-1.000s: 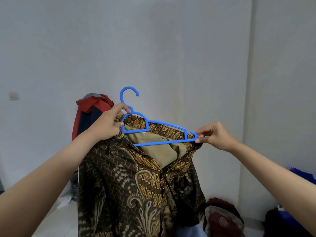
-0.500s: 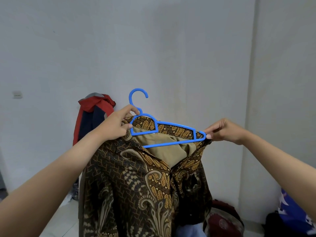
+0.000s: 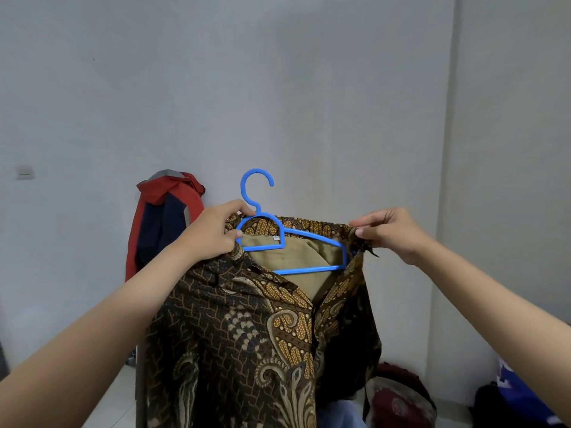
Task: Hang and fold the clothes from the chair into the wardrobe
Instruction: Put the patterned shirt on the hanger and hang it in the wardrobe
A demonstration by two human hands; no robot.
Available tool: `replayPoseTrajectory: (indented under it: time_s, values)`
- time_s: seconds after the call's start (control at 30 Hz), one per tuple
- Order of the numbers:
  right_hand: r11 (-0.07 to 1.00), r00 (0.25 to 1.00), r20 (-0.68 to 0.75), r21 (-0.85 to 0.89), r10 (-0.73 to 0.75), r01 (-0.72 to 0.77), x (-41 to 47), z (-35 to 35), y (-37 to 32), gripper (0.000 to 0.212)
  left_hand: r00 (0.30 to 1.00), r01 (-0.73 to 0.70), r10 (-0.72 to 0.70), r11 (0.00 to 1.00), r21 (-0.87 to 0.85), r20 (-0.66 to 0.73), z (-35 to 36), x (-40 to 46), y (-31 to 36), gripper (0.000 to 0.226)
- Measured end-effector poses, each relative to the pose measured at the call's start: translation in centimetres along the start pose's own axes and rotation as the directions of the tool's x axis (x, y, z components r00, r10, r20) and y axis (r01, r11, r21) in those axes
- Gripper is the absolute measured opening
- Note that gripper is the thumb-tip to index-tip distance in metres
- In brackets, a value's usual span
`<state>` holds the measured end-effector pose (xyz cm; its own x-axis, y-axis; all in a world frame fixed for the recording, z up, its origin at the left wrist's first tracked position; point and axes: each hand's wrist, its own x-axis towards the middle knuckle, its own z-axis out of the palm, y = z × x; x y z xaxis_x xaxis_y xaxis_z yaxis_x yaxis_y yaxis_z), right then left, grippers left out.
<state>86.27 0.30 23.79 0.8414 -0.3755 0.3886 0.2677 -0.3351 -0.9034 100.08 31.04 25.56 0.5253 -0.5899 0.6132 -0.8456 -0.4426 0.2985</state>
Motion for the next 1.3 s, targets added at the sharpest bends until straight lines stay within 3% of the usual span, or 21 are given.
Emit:
replayPoseTrajectory:
  time_s: [0.13,0.43,0.57,0.63,0.7,0.8,0.87,1.0,1.2,1.3]
  values:
    - [0.997,1.0,-0.017,0.071,-0.019,0.02,-1.3,3.1,-0.8,0.02,1.0,0.019,-0.019,1.0,0.022,-0.025,1.4,0.4,1.9,0.039]
    - [0.989,0.988,0.157,0.148,0.008,-0.032,-1.9,4.9,0.2,0.023,0.982,0.005,-0.046,0.976,-0.218,-0.182,0.8,0.5,3.3,0.043]
    - [0.983,0.982,-0.092,0.067,-0.166,0.173,-0.9,4.2,-1.1,0.016,0.981,-0.026,-0.031,0.958,-0.287,-0.192,-0.2,-0.4,3.5,0.042]
    - [0.956,0.947,-0.136,-0.043,-0.292,0.289,-0.3,4.3,-2.3,0.014,0.982,-0.044,-0.013,0.953,-0.3,-0.188,-0.5,-0.7,3.9,0.043]
    - [0.911,0.926,-0.018,-0.185,-0.378,0.368,0.1,4.9,-3.9,0.019,0.983,-0.067,0.01,0.95,-0.304,-0.185,-0.8,-0.8,4.2,0.043]
    - [0.77,0.889,0.253,-0.445,-0.382,0.458,0.5,6.3,-6.0,0.026,0.979,-0.096,0.037,0.95,-0.296,-0.198,-1.7,-0.8,4.4,0.043]
    - [0.71,0.868,0.323,-0.502,-0.377,0.494,0.9,7.0,-7.0,0.027,0.976,-0.107,0.048,0.954,-0.278,-0.212,-2.5,-0.8,4.5,0.044]
    - [0.667,0.834,0.361,-0.502,-0.417,0.551,1.6,7.9,-8.1,0.03,0.971,-0.097,0.036,0.963,-0.251,-0.238,-4.5,-0.7,4.7,0.041]
    - [0.685,0.793,0.33,-0.401,-0.511,0.608,1.9,8.7,-9.2,0.022,0.957,-0.108,0.044,0.971,-0.214,-0.286,-7.0,-1.0,5.6,0.042]
    - [0.72,0.778,0.249,-0.295,-0.576,0.628,1.6,8.6,-10.5,0.022,0.934,-0.14,0.061,0.968,-0.206,-0.351,-8.2,-1.1,6.7,0.04]
